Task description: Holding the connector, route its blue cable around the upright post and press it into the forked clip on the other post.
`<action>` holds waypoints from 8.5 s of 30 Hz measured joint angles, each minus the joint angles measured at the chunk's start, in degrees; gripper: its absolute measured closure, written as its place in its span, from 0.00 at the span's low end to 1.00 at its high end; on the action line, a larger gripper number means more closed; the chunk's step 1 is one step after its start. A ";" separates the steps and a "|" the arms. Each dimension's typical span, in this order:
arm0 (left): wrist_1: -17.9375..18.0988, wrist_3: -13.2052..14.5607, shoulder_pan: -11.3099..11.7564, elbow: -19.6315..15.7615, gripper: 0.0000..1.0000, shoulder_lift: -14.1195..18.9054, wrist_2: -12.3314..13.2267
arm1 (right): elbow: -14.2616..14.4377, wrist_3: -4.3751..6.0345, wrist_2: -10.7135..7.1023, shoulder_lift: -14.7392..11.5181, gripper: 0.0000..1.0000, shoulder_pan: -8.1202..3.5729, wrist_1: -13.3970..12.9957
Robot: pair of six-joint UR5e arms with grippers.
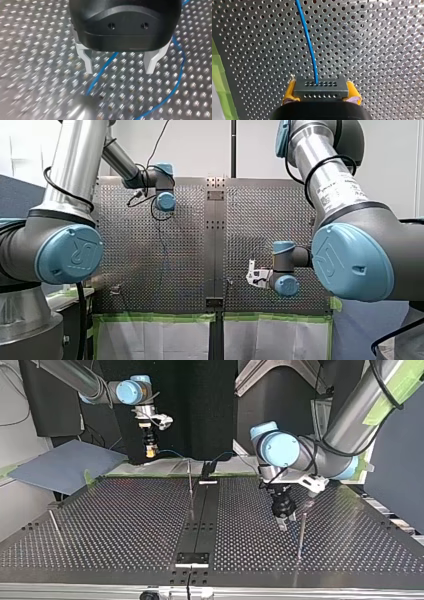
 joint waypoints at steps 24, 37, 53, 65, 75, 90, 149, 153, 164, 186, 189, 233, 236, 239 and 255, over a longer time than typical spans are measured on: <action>0.97 -2.61 -1.42 -2.84 0.00 -4.40 -1.14 | 0.00 -0.01 0.00 -0.01 1.00 0.01 -0.06; 3.05 -5.85 -1.45 -3.96 0.00 -8.29 -1.66 | -0.03 0.13 0.00 -0.01 1.00 0.17 -0.03; 8.80 -8.71 -1.46 -4.72 0.00 -14.31 1.31 | -0.58 0.11 0.00 0.00 1.00 0.73 0.49; 9.56 -11.30 -1.13 -4.80 0.00 -18.89 2.14 | -0.62 0.09 0.00 -0.01 1.00 0.75 0.52; 9.62 -11.72 -1.23 -4.95 0.00 -21.55 2.75 | -0.60 0.08 0.00 -0.01 1.00 0.75 0.50; 9.05 -13.71 -1.03 -5.34 0.00 -22.04 4.66 | -0.65 0.10 0.00 -0.01 1.00 0.80 0.53; 5.28 -17.85 -3.34 -3.38 0.00 -34.70 11.02 | -0.99 -0.13 0.32 -0.27 1.00 1.46 0.96; 4.26 -20.00 -3.60 -3.38 0.00 -34.70 13.19 | -1.05 -0.17 0.35 -0.28 1.00 1.46 0.96; 2.60 -25.46 -4.54 -3.39 0.00 -34.70 18.65 | -1.12 -0.21 0.35 -0.41 1.00 1.46 0.97; 9.08 -36.58 -4.97 -3.39 0.00 -34.64 29.76 | -1.60 -0.57 0.42 -0.53 1.00 1.48 2.12; 10.64 -38.14 -4.92 -3.39 0.00 -34.62 31.33 | -1.63 -0.80 0.43 -0.53 1.00 1.55 2.34; 15.65 -60.75 -4.59 -4.29 0.00 -34.59 32.92 | -3.20 -1.14 -3.54 -0.54 1.00 3.56 6.32; 16.18 -62.11 -4.93 -4.29 0.00 -34.59 32.87 | -3.54 -1.33 -4.22 -0.54 1.00 3.56 7.12; 17.30 -63.66 -5.34 -4.29 0.00 -34.60 32.76 | -3.69 -1.55 -4.93 -0.59 1.00 3.59 7.67; 21.29 -71.18 -8.27 -4.29 0.00 -34.46 28.40 | -3.72 -1.31 -8.08 -2.44 1.00 3.32 8.82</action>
